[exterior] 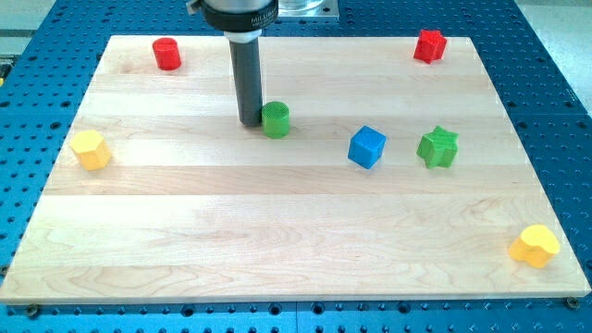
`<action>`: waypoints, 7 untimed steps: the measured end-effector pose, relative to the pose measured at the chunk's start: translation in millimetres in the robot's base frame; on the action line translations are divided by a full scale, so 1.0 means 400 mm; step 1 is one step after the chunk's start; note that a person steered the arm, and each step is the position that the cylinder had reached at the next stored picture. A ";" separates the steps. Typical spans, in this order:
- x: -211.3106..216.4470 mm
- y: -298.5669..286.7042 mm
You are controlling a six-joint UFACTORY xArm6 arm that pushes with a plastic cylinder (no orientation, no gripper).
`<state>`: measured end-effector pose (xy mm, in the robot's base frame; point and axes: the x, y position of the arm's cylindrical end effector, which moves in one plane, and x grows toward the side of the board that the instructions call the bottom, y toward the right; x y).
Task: Place your arm at the top left of the green circle
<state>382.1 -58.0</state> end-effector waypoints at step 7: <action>0.041 -0.041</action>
<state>398.6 -74.4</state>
